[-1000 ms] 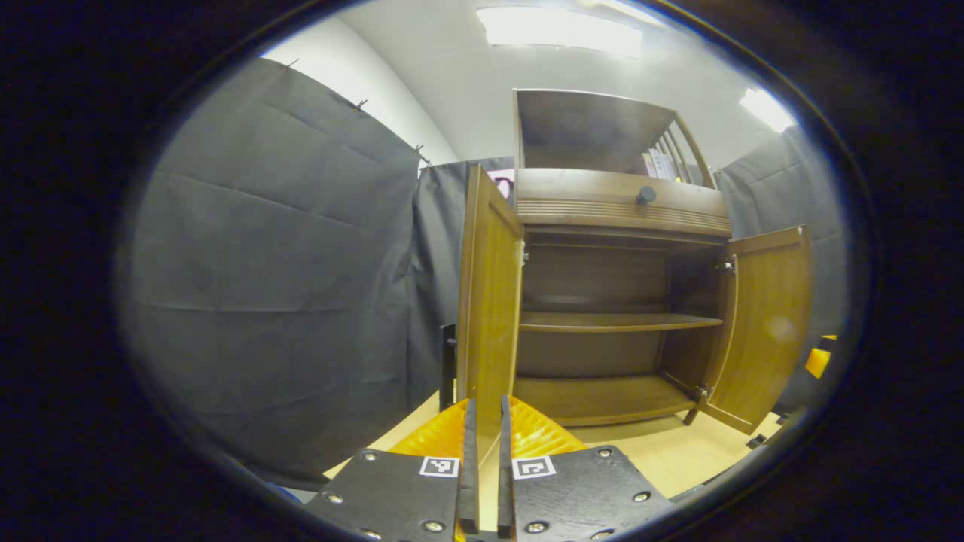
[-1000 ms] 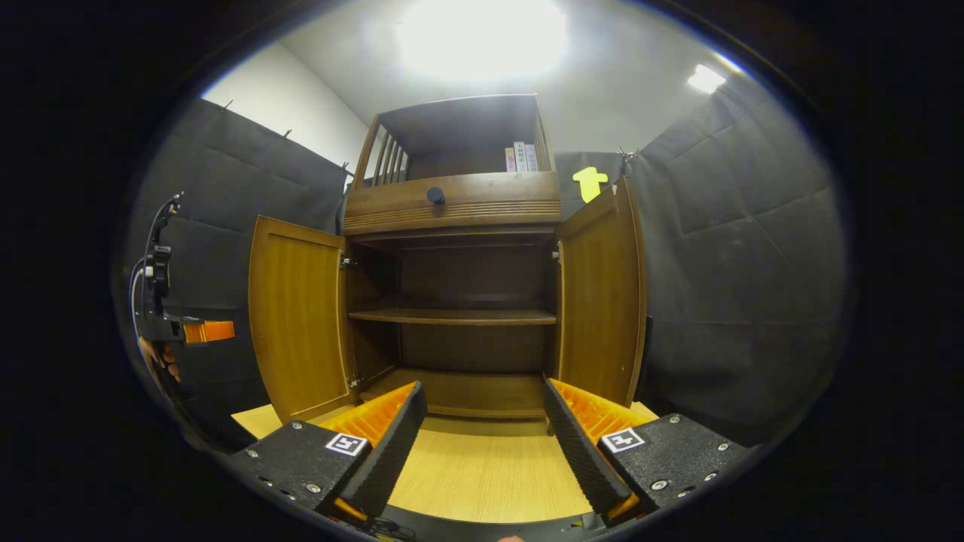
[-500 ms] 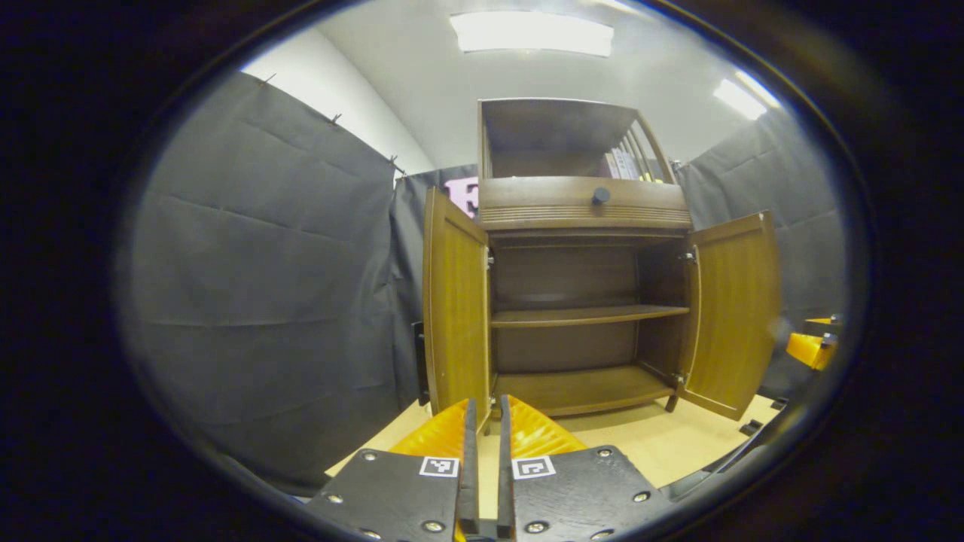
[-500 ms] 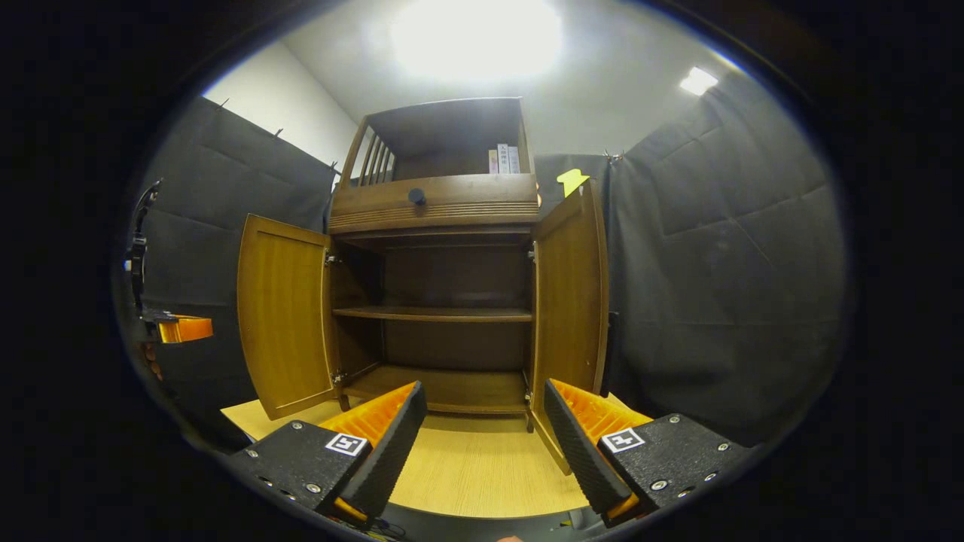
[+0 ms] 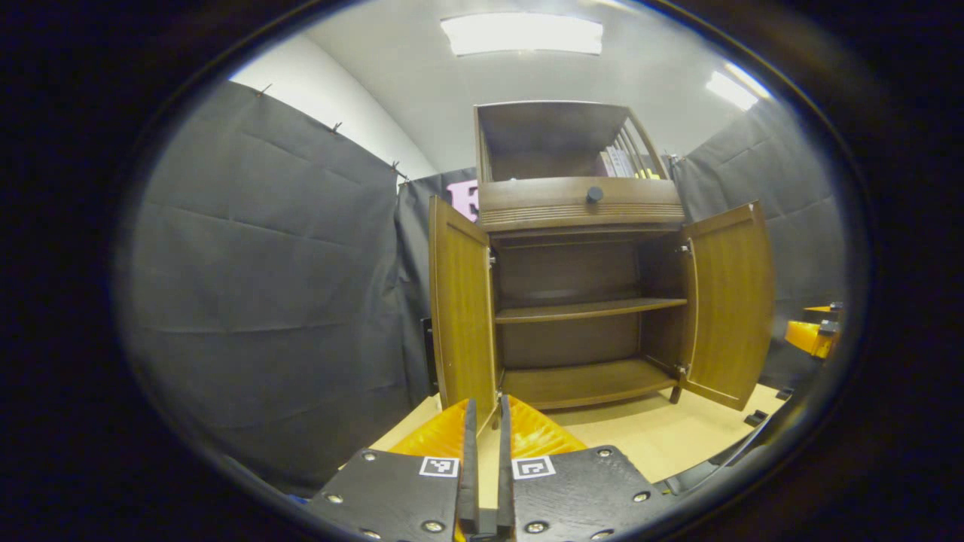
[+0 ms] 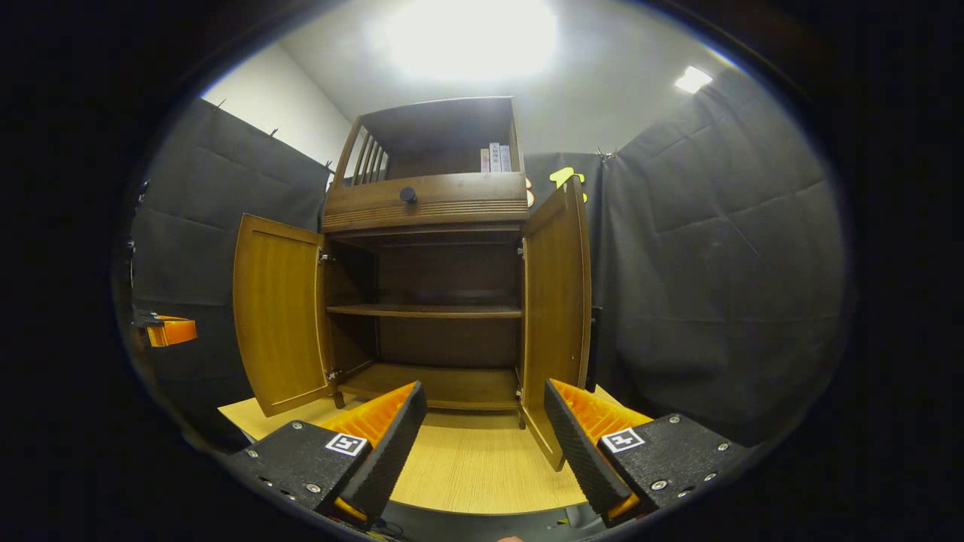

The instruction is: Open the right door of the double-door shoe cabinet with the right hand, and open the left door with the left hand.

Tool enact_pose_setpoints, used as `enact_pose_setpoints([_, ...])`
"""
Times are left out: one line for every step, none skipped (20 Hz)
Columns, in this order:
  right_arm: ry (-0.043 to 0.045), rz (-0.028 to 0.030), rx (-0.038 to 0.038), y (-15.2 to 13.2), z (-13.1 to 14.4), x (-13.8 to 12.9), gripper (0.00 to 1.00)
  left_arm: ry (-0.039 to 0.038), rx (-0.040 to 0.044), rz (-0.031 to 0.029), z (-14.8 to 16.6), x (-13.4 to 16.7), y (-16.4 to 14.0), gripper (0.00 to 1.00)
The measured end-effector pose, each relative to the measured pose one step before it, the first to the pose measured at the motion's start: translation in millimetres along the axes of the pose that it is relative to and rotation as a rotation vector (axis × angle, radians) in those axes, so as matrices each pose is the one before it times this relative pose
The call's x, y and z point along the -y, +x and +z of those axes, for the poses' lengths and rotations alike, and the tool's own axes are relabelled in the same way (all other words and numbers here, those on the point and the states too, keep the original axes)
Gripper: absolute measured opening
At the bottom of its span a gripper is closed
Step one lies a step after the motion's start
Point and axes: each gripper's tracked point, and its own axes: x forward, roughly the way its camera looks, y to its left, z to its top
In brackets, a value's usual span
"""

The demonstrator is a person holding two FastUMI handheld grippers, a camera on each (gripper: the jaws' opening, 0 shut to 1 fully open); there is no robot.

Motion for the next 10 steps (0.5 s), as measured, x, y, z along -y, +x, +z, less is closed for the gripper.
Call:
enact_pose_setpoints([-0.00024, 0.00251, 0.00177, -0.17, 0.81, -0.29, 0.97, 0.00479, -0.00192, -0.00181, -0.3, 0.4, -1.78, 0.14])
enact_pose_setpoints([0.00037, 0.00254, 0.0008, 0.24, 0.19, -0.84, 0.96, 0.0056, -0.00195, -0.00439, -1.36, 0.51, 0.17, 0.16])
enact_pose_setpoints([0.0005, 0.00064, 0.00073, -0.26, 0.23, 0.24, 0.96, 0.00472, -0.00501, -0.00539, -0.04, 0.37, -2.76, 0.18])
enact_pose_setpoints([-0.00016, -0.00017, -0.00127, -0.24, -0.88, 0.54, 0.96, 0.00285, -0.00719, -0.009, -2.84, 1.47, 1.89, 0.2])
enact_pose_setpoints([0.00087, 0.00113, -0.00321, 0.5, -0.7, 0.05, 0.96, 0.00357, -0.00257, 0.00003, -0.33, -0.48, -2.16, 0.22])
enact_pose_setpoints([0.00054, 0.00166, -0.00309, 0.58, -1.12, -0.27, 0.96, 0.00195, -0.00337, 0.00155, -1.28, -0.62, 0.31, 0.24])
enact_pose_setpoints([-0.00207, 0.00093, -0.00185, -0.58, -0.51, 0.41, 0.96, -0.00164, -0.00343, 0.00137, -0.65, 0.34, -0.51, 0.26])
enact_pose_setpoints([-0.00511, 0.00004, -0.00117, 0.32, -0.07, 0.77, 0.96, -0.00299, -0.00572, 0.00125, -1.86, 0.42, -0.1, 0.28])
enact_pose_setpoints([-0.00485, -0.00133, 0.00167, 0.31, 0.72, 1.66, 0.96, -0.00191, -0.00174, -0.00027, 0.1, -0.05, -0.57, 0.38])
enact_pose_setpoints([-0.00242, -0.00143, 0.00325, 1.44, 2.47, 0.96, 0.96, -0.00032, 0.00027, 0.00005, -0.92, 0.48, 0.66, 0.48])
